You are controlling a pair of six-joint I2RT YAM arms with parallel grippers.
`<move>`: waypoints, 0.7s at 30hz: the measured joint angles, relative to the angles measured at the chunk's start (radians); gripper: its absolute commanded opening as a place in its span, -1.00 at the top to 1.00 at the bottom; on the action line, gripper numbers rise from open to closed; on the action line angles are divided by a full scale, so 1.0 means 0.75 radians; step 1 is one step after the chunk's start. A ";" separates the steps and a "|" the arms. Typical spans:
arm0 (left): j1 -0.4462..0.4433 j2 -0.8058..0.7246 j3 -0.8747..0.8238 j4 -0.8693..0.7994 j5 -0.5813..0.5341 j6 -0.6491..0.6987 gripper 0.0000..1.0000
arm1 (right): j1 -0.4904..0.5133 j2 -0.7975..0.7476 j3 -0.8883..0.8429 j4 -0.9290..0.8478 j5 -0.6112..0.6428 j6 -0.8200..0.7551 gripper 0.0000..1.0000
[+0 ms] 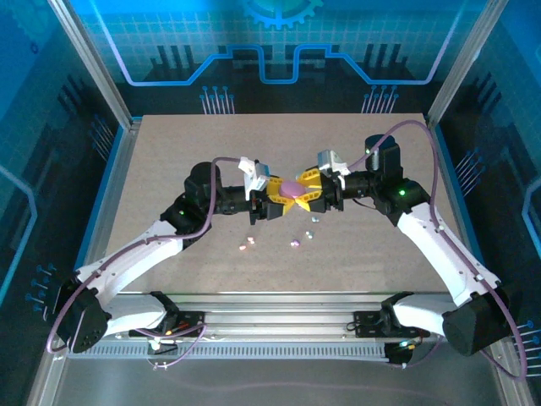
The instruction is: Insert the wireless bluetooth earbuds into the charging case
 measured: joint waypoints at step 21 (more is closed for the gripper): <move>0.004 -0.001 0.017 -0.099 -0.021 0.077 0.43 | -0.006 0.014 0.034 0.009 0.078 0.195 -0.04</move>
